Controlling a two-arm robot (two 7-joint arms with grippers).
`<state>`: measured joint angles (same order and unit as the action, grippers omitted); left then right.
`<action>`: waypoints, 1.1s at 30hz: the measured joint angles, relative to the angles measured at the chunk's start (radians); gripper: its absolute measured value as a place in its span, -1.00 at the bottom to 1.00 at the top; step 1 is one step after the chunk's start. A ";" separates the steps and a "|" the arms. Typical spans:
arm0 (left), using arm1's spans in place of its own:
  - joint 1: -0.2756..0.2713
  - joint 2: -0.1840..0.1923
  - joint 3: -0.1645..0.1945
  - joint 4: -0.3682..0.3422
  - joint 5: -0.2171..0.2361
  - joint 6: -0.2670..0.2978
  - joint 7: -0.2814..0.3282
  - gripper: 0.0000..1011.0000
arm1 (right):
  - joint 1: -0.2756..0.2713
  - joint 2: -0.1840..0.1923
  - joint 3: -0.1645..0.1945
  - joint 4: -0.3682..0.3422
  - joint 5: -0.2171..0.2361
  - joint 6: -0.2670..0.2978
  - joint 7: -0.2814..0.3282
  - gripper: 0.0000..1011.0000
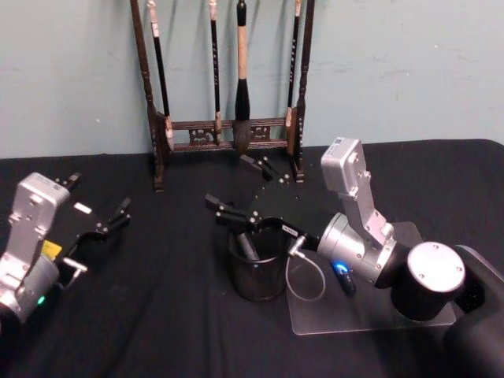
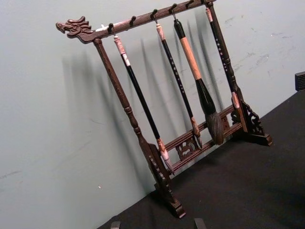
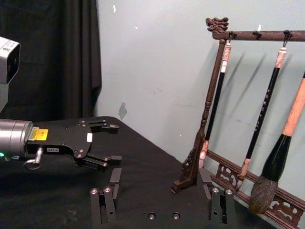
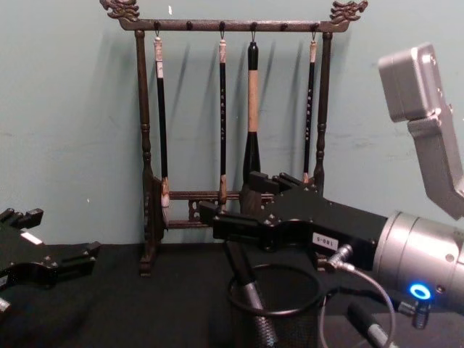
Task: Pick up the water-based marker from the table and place it into the pen holder.
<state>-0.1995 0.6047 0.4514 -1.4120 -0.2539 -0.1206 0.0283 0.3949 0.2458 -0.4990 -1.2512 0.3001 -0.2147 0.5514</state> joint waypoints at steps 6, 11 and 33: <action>0.000 0.000 0.000 0.000 0.000 0.000 0.000 0.98 | -0.016 0.015 0.016 -0.021 -0.019 0.003 -0.042 0.98; 0.000 0.000 0.000 0.000 0.000 0.000 0.000 0.98 | -0.036 0.028 0.039 -0.052 -0.042 0.009 -0.080 0.98; 0.000 0.000 0.000 0.000 0.000 0.000 0.000 0.98 | -0.183 0.065 0.154 -0.210 -0.067 0.213 -0.228 0.98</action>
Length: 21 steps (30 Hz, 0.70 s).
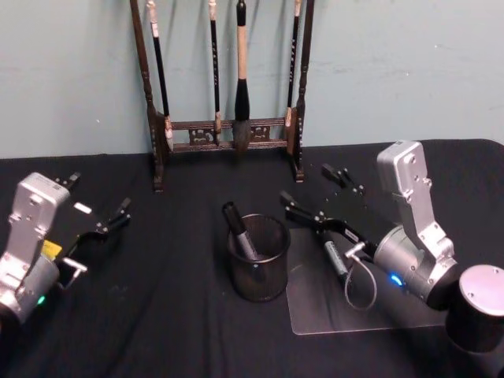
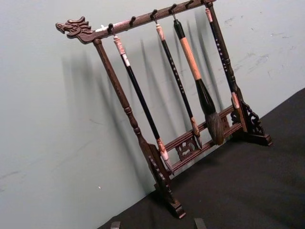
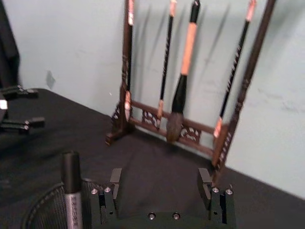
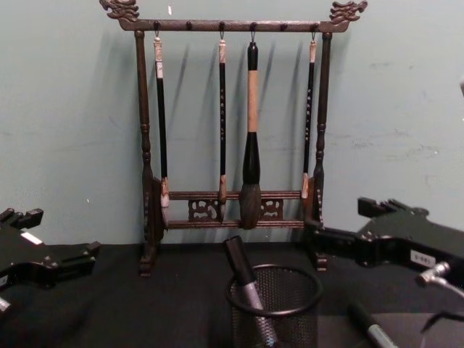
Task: Pick up the water-based marker from the table and place it into the pen holder.
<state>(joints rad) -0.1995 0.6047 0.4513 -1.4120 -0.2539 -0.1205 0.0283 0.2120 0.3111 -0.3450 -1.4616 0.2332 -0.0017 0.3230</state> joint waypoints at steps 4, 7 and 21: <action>0.000 0.000 0.000 0.000 0.000 0.000 0.000 0.98 | -0.021 -0.004 0.010 -0.018 -0.011 0.045 -0.029 0.98; 0.000 0.000 0.000 0.000 0.000 0.000 0.000 0.98 | -0.036 -0.012 0.017 -0.029 -0.030 0.077 -0.057 0.98; 0.000 0.000 0.000 0.000 0.000 0.000 0.000 0.98 | -0.051 -0.047 0.039 -0.012 -0.089 0.135 -0.109 0.98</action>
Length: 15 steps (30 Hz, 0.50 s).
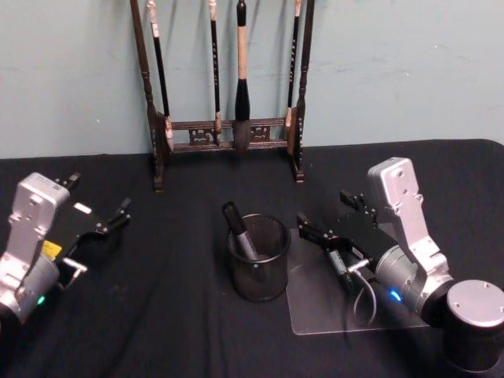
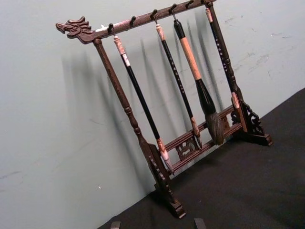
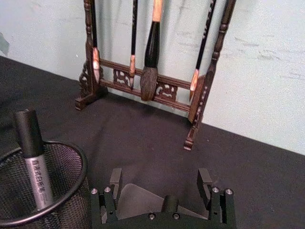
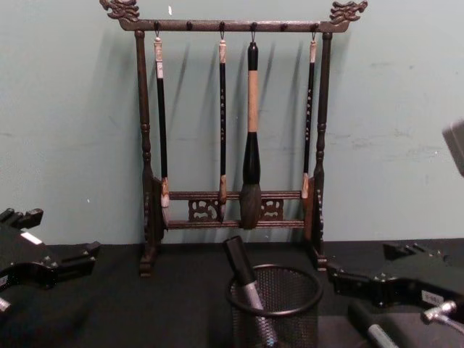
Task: Pick up the water-based marker from the table and place it into the pen holder.
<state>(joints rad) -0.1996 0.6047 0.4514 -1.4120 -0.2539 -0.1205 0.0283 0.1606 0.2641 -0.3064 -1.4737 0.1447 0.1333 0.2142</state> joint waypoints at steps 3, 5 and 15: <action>0.000 0.000 0.000 0.000 0.000 0.000 0.000 0.98 | 0.005 -0.016 0.001 0.019 -0.029 0.015 -0.017 0.98; 0.000 0.000 0.000 0.000 0.000 0.000 0.000 0.98 | 0.008 -0.023 0.002 0.029 -0.040 0.023 -0.022 0.98; 0.000 0.000 0.000 0.000 0.000 0.000 0.000 0.98 | 0.019 -0.058 0.014 0.069 -0.072 0.070 -0.039 0.98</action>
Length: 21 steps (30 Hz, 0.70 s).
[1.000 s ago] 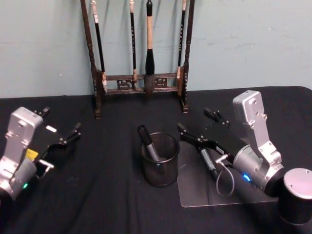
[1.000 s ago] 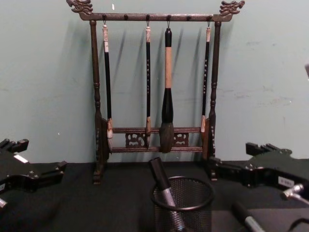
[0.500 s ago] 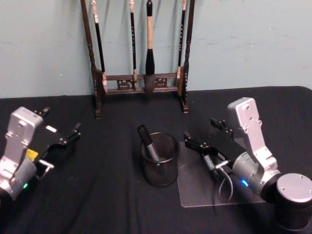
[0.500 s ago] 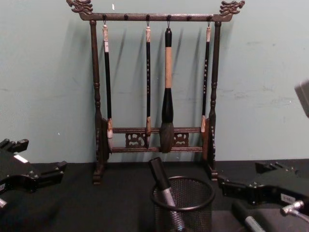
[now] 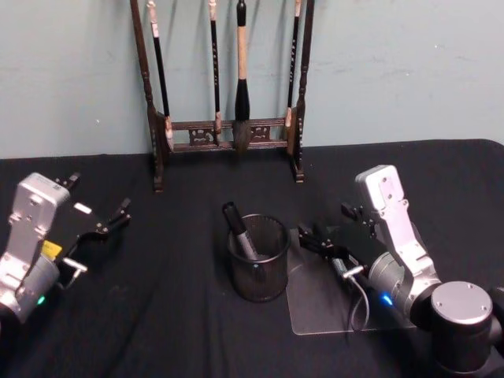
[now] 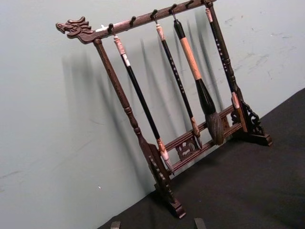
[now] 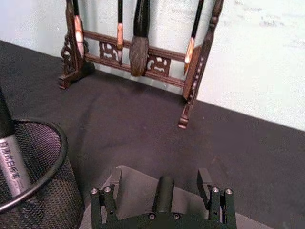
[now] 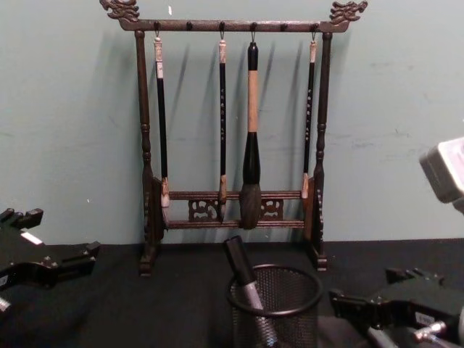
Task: Pick up the water-based marker from the table and place it into the pen holder.
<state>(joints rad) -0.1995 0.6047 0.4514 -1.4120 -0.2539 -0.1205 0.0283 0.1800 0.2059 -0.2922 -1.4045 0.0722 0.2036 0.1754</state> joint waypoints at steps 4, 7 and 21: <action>0.000 0.000 0.000 0.000 0.000 0.000 0.000 0.98 | 0.004 -0.015 0.006 0.008 -0.013 0.023 -0.008 0.98; 0.000 0.000 0.000 0.000 0.000 0.000 0.000 0.98 | 0.006 -0.024 0.011 0.010 -0.021 0.037 -0.012 0.98; 0.000 0.000 0.000 0.000 0.000 0.000 0.000 0.98 | 0.012 -0.059 0.035 0.020 -0.041 0.088 -0.008 0.98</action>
<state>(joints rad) -0.1995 0.6047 0.4514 -1.4120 -0.2539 -0.1205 0.0283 0.1923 0.1469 -0.2572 -1.3848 0.0315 0.2920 0.1676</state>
